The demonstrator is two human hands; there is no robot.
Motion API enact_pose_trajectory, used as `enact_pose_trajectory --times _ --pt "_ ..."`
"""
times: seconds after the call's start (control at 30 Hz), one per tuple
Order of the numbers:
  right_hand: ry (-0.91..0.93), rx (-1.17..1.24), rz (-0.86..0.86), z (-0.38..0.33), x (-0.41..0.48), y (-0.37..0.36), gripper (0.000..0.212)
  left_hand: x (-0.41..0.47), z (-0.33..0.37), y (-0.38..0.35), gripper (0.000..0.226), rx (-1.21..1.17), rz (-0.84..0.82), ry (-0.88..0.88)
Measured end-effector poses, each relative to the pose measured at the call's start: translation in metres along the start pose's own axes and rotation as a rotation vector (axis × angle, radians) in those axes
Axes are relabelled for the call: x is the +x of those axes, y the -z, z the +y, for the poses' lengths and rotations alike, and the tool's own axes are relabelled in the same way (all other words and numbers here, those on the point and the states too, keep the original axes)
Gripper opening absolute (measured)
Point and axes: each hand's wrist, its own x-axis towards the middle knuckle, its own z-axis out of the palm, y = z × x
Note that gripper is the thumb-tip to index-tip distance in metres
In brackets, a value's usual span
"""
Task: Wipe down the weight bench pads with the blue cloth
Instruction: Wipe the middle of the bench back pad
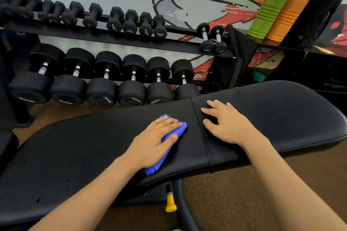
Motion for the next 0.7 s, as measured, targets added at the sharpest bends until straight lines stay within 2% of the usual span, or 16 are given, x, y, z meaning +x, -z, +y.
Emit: enact_pose_trajectory --times 0.1,0.23,0.3,0.37,0.47,0.57,0.7 --pt "0.003 0.008 -0.005 -0.001 0.000 0.001 0.053 0.031 -0.018 0.006 0.045 0.058 0.011 0.066" --pt "-0.004 0.018 -0.002 -0.003 0.000 0.001 0.052 0.085 -0.002 -0.009 0.044 0.035 0.041 0.164" --pt "-0.004 0.014 0.005 -0.004 0.000 -0.001 0.052 0.078 0.015 -0.015 0.044 0.027 0.056 0.160" --pt "-0.006 0.010 0.004 -0.004 0.000 0.001 0.052 0.049 0.027 -0.013 0.044 0.024 0.045 0.069" --pt "0.000 0.003 -0.011 -0.002 -0.001 0.002 0.053 -0.006 0.018 -0.003 0.047 -0.009 -0.063 -0.007" --pt "0.004 0.015 -0.012 -0.001 -0.001 0.003 0.053 -0.020 -0.002 0.006 0.050 0.018 -0.054 0.032" --pt "-0.019 0.089 0.024 -0.002 0.001 0.002 0.047 0.028 0.024 -0.013 0.046 0.023 0.026 0.134"
